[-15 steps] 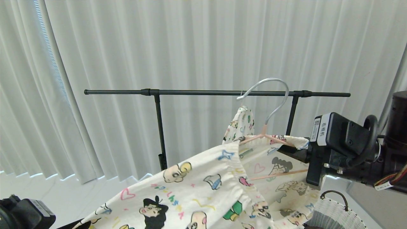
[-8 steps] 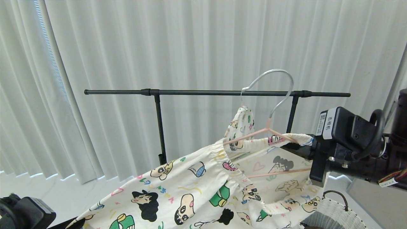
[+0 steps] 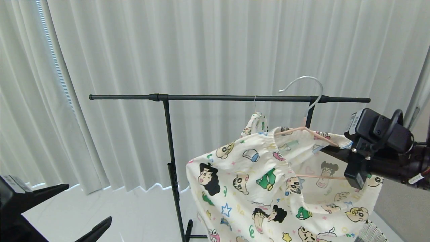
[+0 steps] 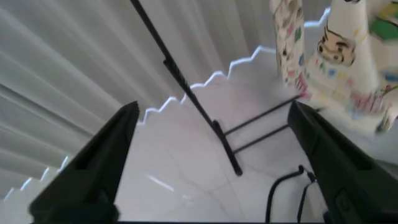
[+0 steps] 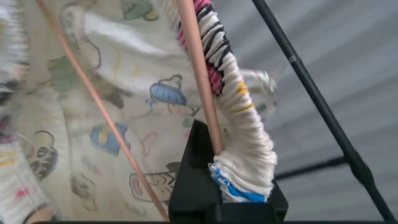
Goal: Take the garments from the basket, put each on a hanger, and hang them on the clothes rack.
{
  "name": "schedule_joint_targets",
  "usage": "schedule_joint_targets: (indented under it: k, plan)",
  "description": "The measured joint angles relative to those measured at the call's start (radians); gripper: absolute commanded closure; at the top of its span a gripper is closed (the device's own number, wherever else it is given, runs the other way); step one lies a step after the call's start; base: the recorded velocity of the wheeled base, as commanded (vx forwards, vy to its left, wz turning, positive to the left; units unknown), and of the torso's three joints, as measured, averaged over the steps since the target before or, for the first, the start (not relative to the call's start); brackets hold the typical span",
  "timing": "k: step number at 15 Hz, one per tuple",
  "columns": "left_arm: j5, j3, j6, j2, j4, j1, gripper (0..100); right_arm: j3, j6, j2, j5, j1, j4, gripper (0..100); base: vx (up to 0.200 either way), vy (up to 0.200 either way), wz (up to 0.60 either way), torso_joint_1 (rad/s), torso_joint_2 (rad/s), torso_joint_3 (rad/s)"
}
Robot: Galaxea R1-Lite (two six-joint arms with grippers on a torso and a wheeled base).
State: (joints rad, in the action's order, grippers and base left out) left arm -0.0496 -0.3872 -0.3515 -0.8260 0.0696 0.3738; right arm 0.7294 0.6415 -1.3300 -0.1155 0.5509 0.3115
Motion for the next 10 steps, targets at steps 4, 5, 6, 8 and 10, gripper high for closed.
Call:
schedule_joint_targets:
  k: [4, 5, 6, 8, 10]
  plan:
    - [0.001, -0.130, -0.006, -0.054, 0.000, 0.000, 0, 0.000, 0.000, 0.076, 0.102, -0.180, -0.177, 100, 0.000, 0.000, 0.00, 0.000, 0.00, 0.000]
    - [0.000, -0.163, -0.007, -0.076, 0.000, -0.001, 0, 0.000, 0.000, 0.102, 0.135, -0.228, -0.234, 100, 0.000, 0.000, 0.00, 0.000, 0.00, 0.000]
    - [-0.001, -0.187, -0.009, -0.096, 0.001, -0.001, 0, 0.000, 0.000, 0.127, 0.164, -0.270, -0.287, 100, 0.000, 0.000, 0.00, 0.000, 0.00, 0.000]
    - [-0.014, -0.216, -0.046, -0.130, 0.001, -0.004, 0, 0.001, 0.000, 0.177, 0.207, -0.342, -0.377, 100, 0.000, 0.000, 0.00, 0.000, 0.00, 0.000]
    - [-0.032, -0.222, -0.097, -0.155, 0.021, -0.006, 0, 0.001, 0.000, 0.235, 0.301, -0.431, -0.519, 100, 0.000, 0.000, 0.00, 0.000, 0.00, 0.000]
